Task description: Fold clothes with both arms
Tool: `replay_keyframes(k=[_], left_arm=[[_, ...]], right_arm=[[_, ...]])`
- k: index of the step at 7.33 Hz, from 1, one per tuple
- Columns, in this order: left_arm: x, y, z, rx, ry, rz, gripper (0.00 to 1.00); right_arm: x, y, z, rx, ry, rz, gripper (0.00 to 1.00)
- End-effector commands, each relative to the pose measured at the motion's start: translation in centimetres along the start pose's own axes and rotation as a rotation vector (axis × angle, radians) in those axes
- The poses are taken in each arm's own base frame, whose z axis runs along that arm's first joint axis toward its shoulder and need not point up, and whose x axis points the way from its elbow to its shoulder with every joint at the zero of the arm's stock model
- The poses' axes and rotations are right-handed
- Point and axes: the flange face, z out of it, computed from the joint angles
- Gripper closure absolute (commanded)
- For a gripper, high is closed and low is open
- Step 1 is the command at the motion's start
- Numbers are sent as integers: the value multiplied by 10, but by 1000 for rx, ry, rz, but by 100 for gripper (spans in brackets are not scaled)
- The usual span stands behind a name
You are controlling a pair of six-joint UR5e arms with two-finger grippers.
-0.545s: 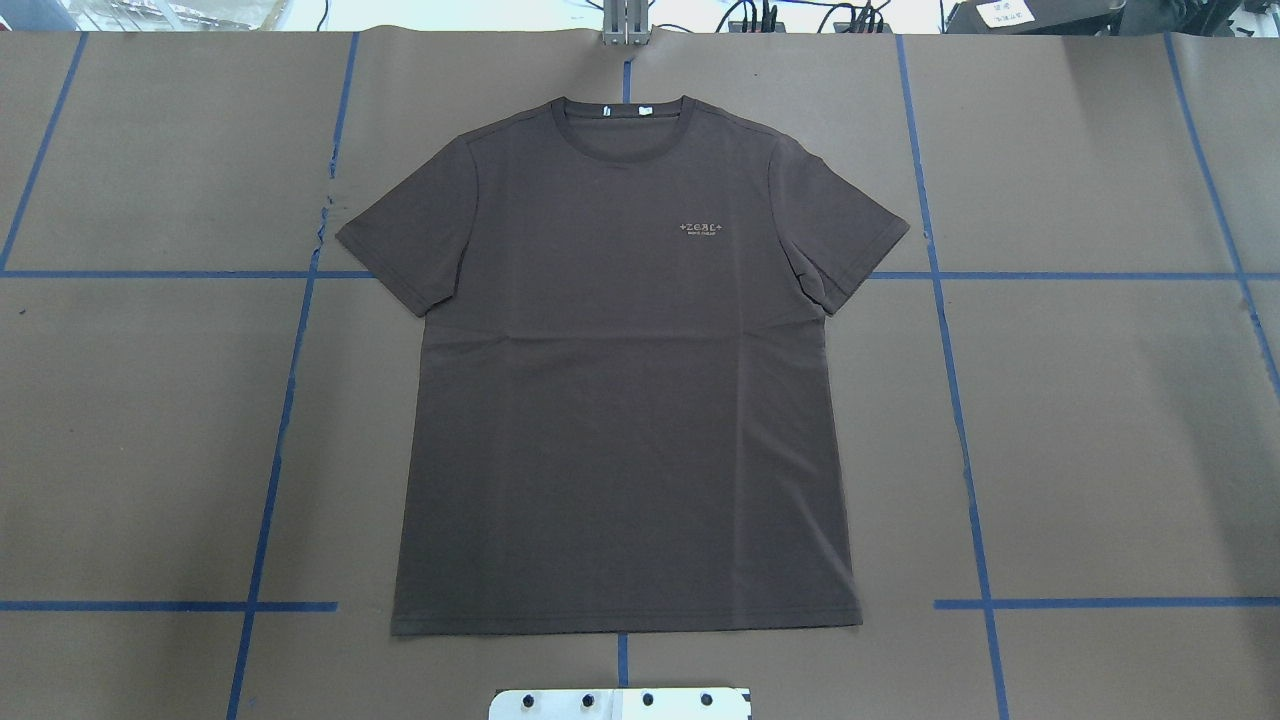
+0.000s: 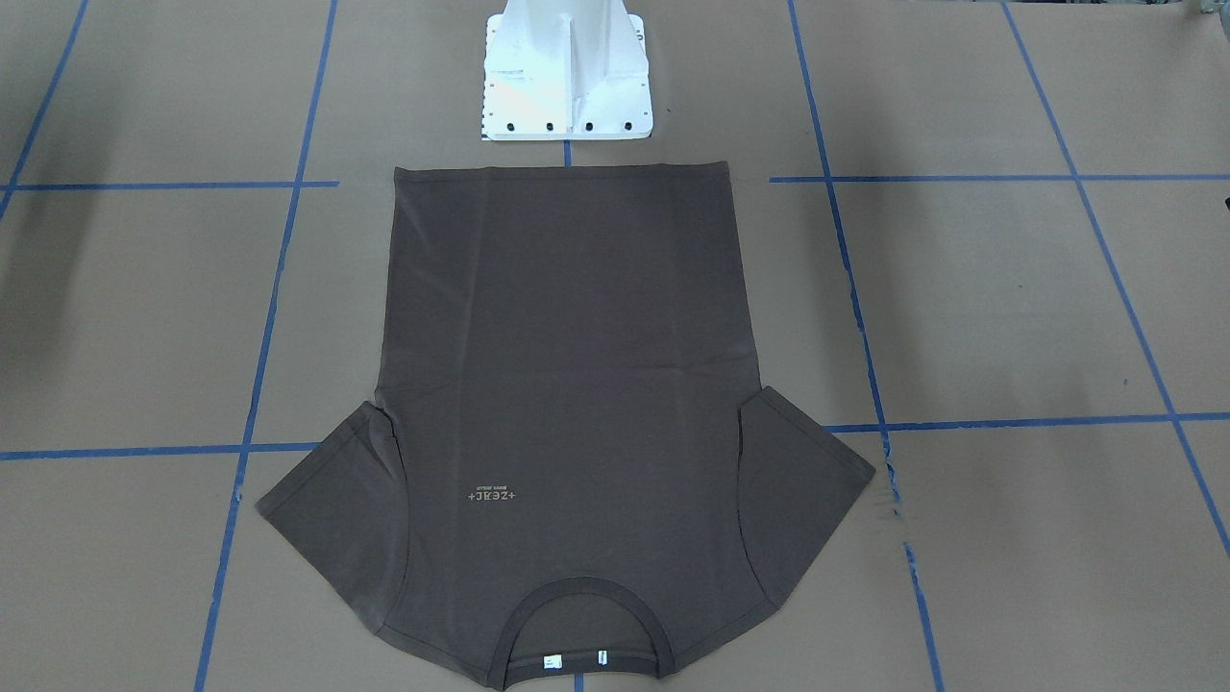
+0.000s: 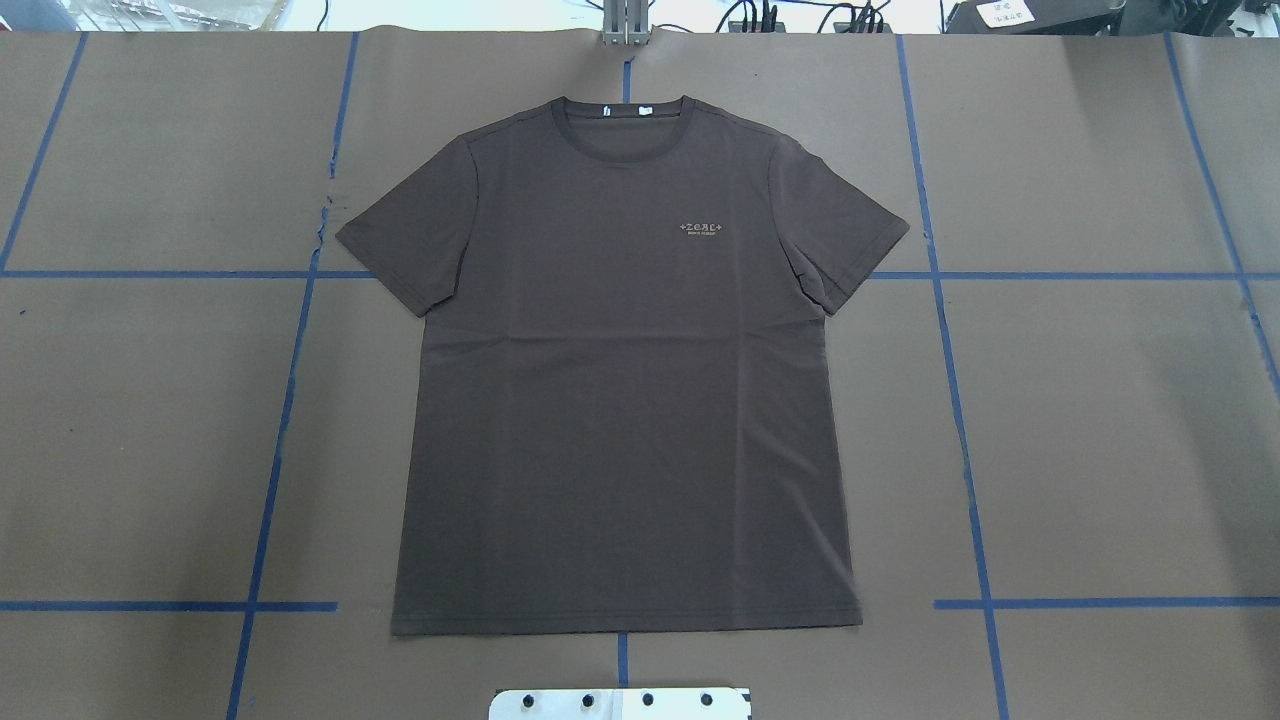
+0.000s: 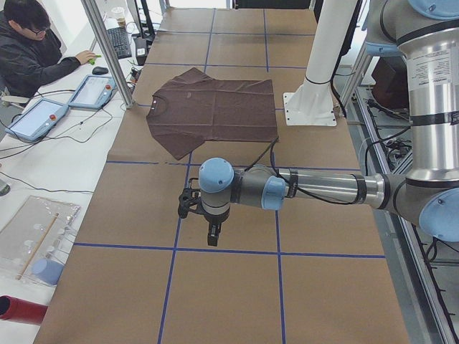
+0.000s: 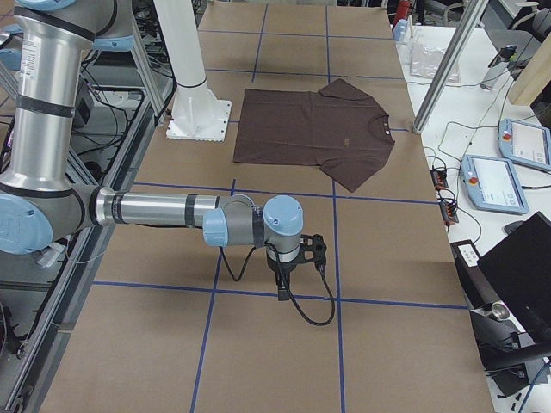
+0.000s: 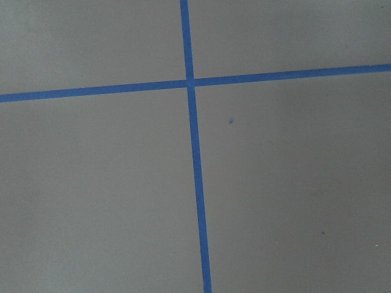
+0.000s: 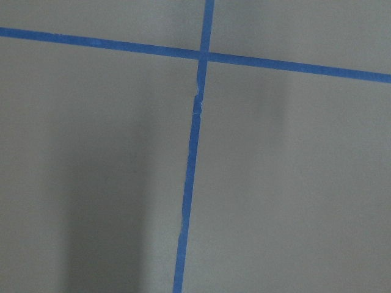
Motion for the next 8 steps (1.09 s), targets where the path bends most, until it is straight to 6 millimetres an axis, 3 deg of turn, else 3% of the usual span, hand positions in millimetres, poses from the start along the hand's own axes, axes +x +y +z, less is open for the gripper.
replay_keyframes(k=[1, 2, 4, 5, 6, 7, 8], left_arm=[[9, -8, -8, 100, 10, 101, 0], [21, -16, -20, 198, 5, 204, 0], [53, -80, -49, 433, 10, 438, 0], [54, -88, -50, 463, 16, 473, 0], [57, -89, -52, 473, 16, 483, 0], [57, -88, -52, 472, 20, 484, 0], [57, -88, -52, 472, 20, 484, 0]], right_arm=[[-36, -51, -30, 74, -11, -82, 0], [-68, -102, -52, 129, -11, -154, 0], [-84, -127, -68, 210, -18, -223, 0], [-80, -130, -59, 221, -48, -234, 0], [-90, -145, -63, 241, -112, -250, 0], [-121, -163, -63, 259, -130, -234, 0], [-163, -181, -49, 282, -150, -152, 0]])
